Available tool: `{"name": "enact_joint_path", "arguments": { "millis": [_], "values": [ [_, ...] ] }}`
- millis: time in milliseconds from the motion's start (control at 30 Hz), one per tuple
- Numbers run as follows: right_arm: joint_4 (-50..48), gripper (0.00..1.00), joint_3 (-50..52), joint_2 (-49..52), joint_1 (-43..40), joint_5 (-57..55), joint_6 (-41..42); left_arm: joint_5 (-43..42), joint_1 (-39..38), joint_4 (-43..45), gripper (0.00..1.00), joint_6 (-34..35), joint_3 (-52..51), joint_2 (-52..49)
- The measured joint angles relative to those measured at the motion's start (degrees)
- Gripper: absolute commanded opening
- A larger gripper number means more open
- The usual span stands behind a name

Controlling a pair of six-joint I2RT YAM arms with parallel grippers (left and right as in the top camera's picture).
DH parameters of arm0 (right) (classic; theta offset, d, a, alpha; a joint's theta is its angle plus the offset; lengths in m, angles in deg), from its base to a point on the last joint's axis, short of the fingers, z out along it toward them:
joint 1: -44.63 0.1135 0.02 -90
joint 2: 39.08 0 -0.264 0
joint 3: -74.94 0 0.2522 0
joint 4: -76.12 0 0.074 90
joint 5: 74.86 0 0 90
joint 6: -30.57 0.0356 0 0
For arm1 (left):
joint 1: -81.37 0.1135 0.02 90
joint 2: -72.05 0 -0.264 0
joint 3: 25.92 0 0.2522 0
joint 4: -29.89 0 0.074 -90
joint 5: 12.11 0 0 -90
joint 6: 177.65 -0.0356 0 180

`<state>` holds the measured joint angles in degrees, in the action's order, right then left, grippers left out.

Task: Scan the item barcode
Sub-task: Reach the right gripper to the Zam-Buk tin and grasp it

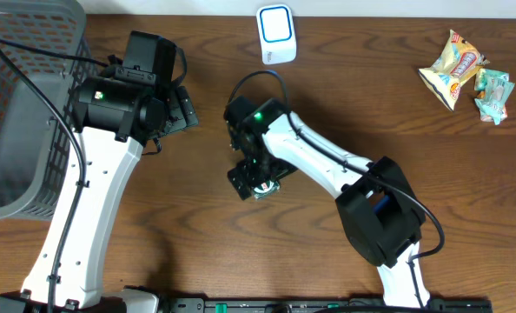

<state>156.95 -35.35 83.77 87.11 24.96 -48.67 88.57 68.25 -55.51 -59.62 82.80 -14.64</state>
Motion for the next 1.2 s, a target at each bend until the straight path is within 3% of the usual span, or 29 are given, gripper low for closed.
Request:
{"name": "enact_joint_path", "arguments": {
  "millis": [133,433,533,700,833,967,1067,1200],
  "values": [
    [-2.9,0.84,1.9,0.0,1.3,-2.5,1.7,0.0,0.0,0.0,0.98,0.0,0.0,0.0],
    [-6.4,0.78,8.2,0.0,1.2,-10.8,5.7,0.0,0.0,0.0,0.98,0.0,0.0,0.0],
    [-6.0,0.69,8.2,-0.1,0.3,-15.5,5.3,0.0,0.0,0.0,0.98,0.0,0.0,0.0],
    [-3.7,0.70,5.2,-0.1,-3.8,-25.2,4.6,0.0,0.0,0.0,0.98,0.0,0.0,0.0],
    [-0.5,0.80,-3.0,-0.1,-9.5,-26.9,4.0,0.0,0.0,0.0,0.98,0.0,0.0,0.0],
    [0.5,0.88,-8.9,-0.1,-14.1,-17.0,3.8,0.0,0.0,0.0,0.98,0.0,0.0,0.0],
    [-0.6,0.99,-9.2,-0.1,-15.4,-7.5,4.0,0.0,0.0,0.0,0.98,0.0,0.0,0.0],
    [-4.3,0.99,-7.4,-0.1,-14.9,-0.1,7.6,0.0,0.0,0.0,0.98,0.0,0.0,0.0]
  ]
}}
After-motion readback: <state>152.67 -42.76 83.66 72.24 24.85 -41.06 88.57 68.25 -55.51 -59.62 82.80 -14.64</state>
